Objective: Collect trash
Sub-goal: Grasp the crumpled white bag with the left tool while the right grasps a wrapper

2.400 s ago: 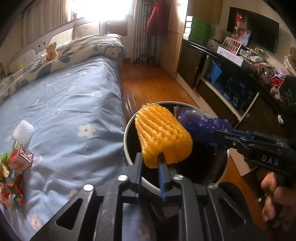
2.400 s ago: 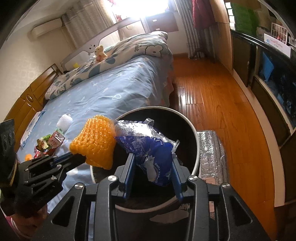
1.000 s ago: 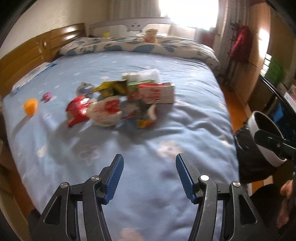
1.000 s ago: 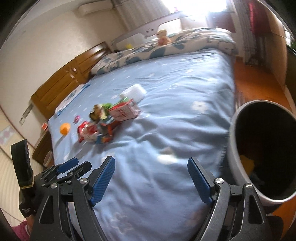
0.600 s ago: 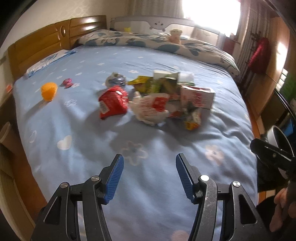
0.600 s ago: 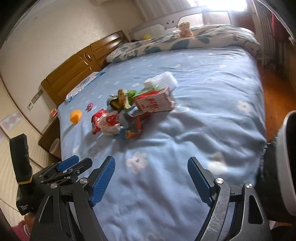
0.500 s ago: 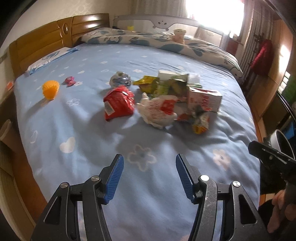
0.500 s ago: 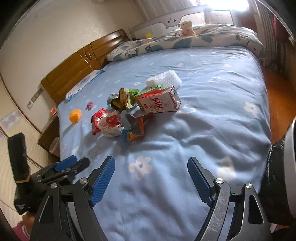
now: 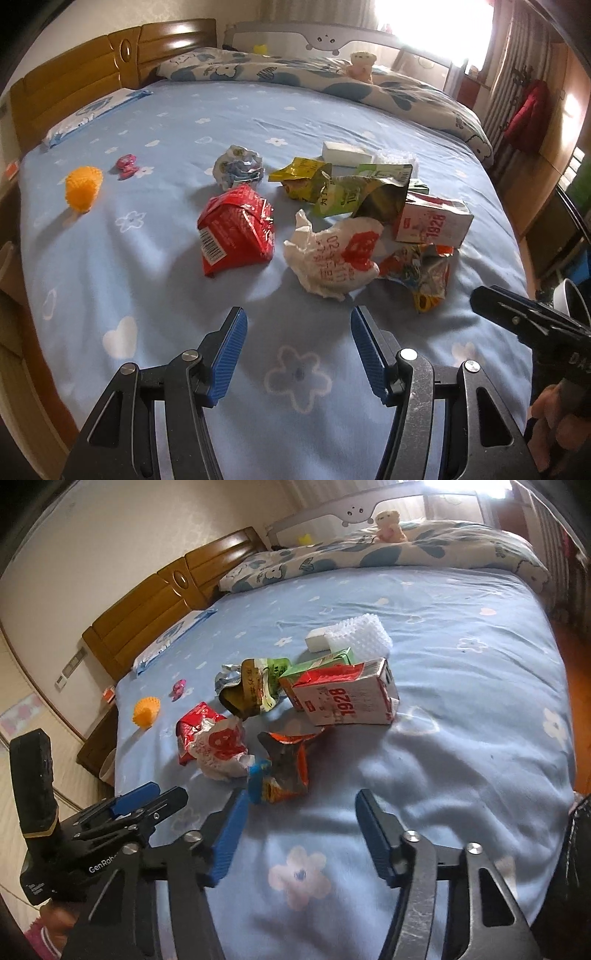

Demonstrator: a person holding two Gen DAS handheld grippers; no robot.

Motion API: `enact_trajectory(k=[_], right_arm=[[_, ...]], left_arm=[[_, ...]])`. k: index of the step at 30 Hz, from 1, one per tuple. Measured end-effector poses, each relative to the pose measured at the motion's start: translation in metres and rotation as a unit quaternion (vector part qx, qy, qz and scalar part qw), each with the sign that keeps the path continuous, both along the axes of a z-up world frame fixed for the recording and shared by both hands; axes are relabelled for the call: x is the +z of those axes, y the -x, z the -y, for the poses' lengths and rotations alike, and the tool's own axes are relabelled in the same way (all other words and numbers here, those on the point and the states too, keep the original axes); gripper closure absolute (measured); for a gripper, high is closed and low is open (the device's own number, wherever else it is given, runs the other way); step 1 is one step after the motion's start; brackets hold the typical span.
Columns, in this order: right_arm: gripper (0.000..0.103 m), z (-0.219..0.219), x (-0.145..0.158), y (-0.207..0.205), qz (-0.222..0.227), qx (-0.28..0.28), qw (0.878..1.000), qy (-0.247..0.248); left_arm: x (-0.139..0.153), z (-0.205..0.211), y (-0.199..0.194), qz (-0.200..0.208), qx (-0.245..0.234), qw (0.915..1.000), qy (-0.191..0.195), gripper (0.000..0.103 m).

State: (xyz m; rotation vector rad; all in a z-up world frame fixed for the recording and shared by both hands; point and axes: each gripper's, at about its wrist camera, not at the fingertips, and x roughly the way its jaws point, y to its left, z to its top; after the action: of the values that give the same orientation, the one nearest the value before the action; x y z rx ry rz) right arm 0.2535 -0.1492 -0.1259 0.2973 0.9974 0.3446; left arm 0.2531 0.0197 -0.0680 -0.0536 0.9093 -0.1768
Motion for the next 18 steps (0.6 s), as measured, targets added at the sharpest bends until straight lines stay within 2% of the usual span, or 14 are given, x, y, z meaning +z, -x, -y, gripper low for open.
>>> enact_trajectory(k=[3,8,11,12,13,16,18], right_arm=[[0.055,-0.003,-0.006,-0.009,-0.009,0.004,1.0,-0.005],[0.059,-0.006,-0.012,-0.023,-0.014,0.006,1.0,-0.009],[0.075,-0.007,-0.018,-0.033,-0.022,0.008,1.0,-0.012],[0.085,-0.006,-0.021,-0.035,-0.025,0.009,1.0,-0.014],[0.095,-0.005,-0.024,-0.037,-0.03,0.009,0.999,-0.018],[0.1,-0.002,-0.027,-0.037,-0.032,0.008,0.999,-0.026],[0.1,0.002,-0.024,-0.032,-0.028,0.005,0.999,-0.03]], left_arm=[[-0.004,0.003,-0.01,-0.003,-0.004,1.0,0.0,0.045],[-0.01,0.011,-0.033,-0.008,-0.014,0.9999,0.007,0.045],[-0.015,0.016,-0.042,-0.007,-0.017,0.9998,0.002,0.045],[-0.017,0.016,-0.045,-0.011,-0.019,0.9997,0.005,0.048],[-0.02,0.016,-0.049,-0.012,-0.023,0.9995,0.015,0.06],[-0.022,0.019,-0.052,-0.007,-0.034,0.9992,0.021,0.073],[-0.02,0.02,-0.05,-0.001,-0.04,0.999,0.021,0.076]])
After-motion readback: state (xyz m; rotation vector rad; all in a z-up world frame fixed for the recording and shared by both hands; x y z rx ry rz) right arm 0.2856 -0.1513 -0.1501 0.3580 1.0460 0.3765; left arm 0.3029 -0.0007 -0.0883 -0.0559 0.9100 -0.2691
